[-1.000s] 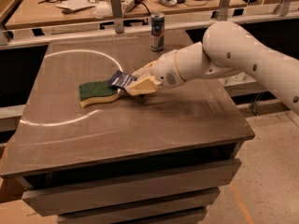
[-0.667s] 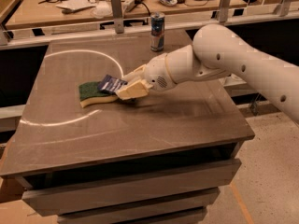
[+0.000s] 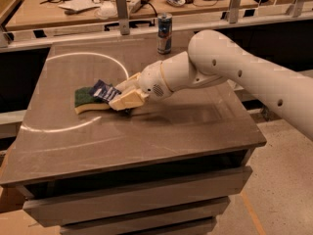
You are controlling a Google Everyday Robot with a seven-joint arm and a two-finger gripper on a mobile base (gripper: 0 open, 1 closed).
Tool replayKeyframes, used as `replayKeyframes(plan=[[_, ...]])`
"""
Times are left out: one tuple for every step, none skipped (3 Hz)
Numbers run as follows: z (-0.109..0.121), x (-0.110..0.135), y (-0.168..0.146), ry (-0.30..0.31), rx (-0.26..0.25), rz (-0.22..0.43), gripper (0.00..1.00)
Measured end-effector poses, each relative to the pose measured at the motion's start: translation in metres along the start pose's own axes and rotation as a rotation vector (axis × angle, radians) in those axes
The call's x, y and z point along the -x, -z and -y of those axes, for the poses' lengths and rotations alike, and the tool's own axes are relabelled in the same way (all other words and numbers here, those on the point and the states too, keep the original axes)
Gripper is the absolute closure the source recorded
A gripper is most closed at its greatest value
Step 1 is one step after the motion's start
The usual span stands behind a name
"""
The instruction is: Move rxbar blueberry near sponge
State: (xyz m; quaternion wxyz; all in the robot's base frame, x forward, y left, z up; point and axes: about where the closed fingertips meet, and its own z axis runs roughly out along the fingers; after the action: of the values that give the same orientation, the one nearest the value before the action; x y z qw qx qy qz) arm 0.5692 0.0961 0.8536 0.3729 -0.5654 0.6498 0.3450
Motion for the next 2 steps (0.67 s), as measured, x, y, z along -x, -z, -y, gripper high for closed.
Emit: replayKeyframes(plan=[[-0.0020, 0.0010, -0.0029, 0.006, 0.005, -0.002, 0.04], [-0.0001, 0.0011, -0.0011, 0.006, -0.004, -0.001, 0.00]])
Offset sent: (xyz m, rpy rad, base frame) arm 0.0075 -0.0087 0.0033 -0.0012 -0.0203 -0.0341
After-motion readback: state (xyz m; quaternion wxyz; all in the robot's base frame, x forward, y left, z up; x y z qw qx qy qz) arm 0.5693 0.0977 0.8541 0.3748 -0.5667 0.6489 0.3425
